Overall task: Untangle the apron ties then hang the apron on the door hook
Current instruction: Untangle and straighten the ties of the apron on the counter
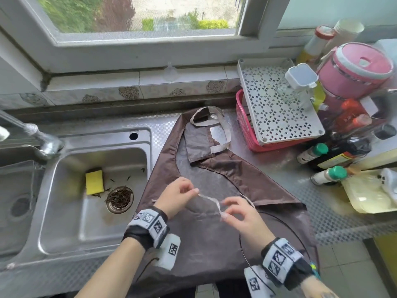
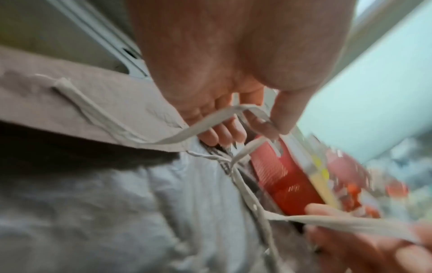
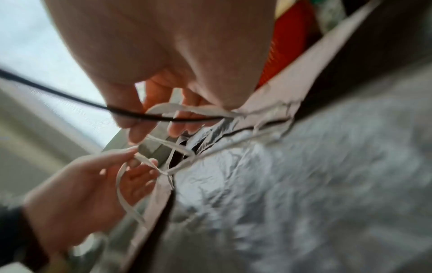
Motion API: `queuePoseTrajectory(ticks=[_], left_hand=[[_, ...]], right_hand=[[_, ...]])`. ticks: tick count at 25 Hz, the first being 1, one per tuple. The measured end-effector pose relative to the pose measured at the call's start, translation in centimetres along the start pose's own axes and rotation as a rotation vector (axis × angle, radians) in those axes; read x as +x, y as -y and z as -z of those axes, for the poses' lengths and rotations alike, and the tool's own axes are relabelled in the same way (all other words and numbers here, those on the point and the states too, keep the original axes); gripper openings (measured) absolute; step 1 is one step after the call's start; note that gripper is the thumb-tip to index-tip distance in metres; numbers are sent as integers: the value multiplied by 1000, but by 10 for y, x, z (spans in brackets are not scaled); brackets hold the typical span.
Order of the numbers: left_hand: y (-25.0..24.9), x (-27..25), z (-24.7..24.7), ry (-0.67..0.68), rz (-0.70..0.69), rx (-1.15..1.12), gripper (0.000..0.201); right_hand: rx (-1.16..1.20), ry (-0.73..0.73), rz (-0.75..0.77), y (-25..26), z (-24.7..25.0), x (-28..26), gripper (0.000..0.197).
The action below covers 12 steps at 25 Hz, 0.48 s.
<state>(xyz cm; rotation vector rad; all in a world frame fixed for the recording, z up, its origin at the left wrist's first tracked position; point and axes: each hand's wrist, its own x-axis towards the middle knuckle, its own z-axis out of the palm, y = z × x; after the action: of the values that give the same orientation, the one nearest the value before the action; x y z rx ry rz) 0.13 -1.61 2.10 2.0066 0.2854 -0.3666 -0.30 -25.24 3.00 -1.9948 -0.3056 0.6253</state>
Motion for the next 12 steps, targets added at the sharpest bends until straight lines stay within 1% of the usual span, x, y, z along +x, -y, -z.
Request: queuePoseTrajectory(ticks=[2,3,4,5,6,7,8,10,11,12], left_hand=[[-8,0,0,48,39,-462,23],[-11,1,-3,65,62,-637,25],[-15,2,-6,51,74,-739,27],[-18,3,-11,9,69,-770,28],[-22,5,-15,-39,59,-732,28],[-26,5,-18,-70,45,-672,26],[-28,5,-20,-71,31,-619,21],[-30,3,-23,-2,24,-566,13],[-29,2,-24,44,16,-552,14],[-27,1,-24,84,7,-546,16]], right_hand=[[485,45,-49,8,-9,18,18],[695,18,-64,11,-15,27,15],[838,-30,-77,15,-19,35,13],[893,-91,-109,19,-22,41,11],[867,-142,-147,23,-24,45,11],[776,-171,-174,24,-24,48,12],[663,-181,-182,26,-24,50,14],[460,-159,-149,26,-26,53,17],[418,-138,-136,24,-27,54,23],[431,-108,-137,22,-29,55,28]])
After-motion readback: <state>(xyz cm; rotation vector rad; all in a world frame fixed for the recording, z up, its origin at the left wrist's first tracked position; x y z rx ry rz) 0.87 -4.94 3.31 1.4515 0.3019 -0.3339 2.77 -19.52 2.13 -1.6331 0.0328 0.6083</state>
